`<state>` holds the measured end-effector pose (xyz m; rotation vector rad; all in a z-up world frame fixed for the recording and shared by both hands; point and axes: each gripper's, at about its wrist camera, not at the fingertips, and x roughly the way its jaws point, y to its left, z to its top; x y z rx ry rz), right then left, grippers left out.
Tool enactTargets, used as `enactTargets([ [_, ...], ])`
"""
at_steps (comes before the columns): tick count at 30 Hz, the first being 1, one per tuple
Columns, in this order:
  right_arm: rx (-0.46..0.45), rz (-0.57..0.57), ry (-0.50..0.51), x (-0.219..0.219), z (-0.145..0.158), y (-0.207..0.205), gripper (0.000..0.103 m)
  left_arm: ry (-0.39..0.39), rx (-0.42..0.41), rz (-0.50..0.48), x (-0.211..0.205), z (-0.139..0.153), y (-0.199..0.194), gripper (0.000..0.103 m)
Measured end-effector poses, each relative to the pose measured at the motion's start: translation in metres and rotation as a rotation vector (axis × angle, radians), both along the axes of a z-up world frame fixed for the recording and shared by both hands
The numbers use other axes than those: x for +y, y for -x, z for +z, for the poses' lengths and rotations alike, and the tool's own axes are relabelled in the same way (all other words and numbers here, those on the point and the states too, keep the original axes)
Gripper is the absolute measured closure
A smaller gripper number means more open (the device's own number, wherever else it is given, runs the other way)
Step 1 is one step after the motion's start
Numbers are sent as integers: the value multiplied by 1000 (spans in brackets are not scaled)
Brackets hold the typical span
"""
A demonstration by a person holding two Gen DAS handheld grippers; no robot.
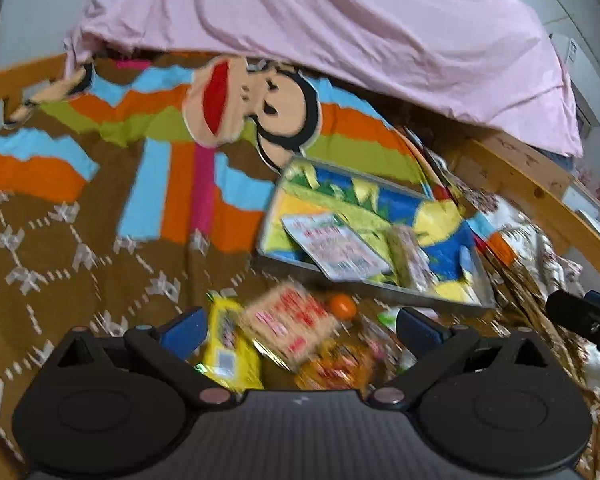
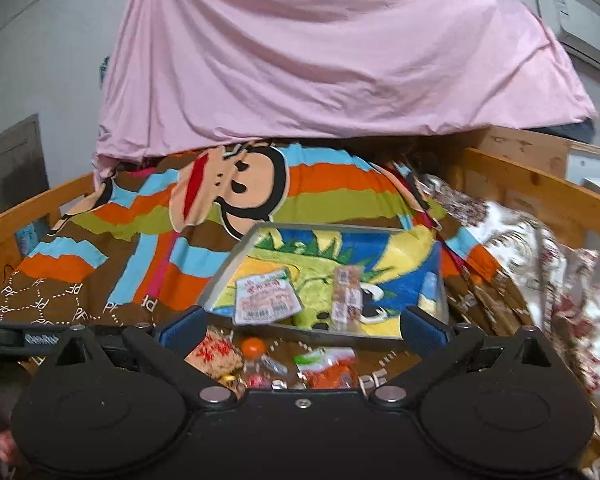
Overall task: Organize snacks
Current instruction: 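Withdraw both tools from the tray back over the remaining snacks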
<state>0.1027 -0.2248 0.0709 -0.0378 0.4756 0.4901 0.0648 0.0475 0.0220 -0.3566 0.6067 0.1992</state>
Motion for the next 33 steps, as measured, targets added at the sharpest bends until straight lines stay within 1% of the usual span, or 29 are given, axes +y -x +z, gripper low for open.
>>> enactTargets([
  [2,22,16,43,-6,10,7,1,14,10,-29,-5,0,4,1],
  [6,9,-3,107,-18,26,17,1,34,-21,-73,-15,1,15,1],
  [9,-6,-26,93,-24,28,18,1,32,-19,-85,-20,-2,24,1],
  [12,15,-25,45,-26,25,14,1,22,-9,-73,-24,0,29,1],
  [15,32,-20,48,-21,22,8,1,-17,17,-87,-29,7,30,1],
  [19,10,-16,33,-20,22,8,1,-73,76,-34,-36,17,36,1],
  [22,22,-46,28,-23,20,5,1,-75,78,-46,-43,17,40,1],
  [25,40,-53,16,-29,17,4,1,-87,85,-69,-47,11,37,1],
  [28,57,-47,31,-35,11,6,1,-100,106,-90,-50,4,29,1],
  [33,41,-23,65,-48,-4,18,1,-56,98,-133,-53,-9,23,1],
])
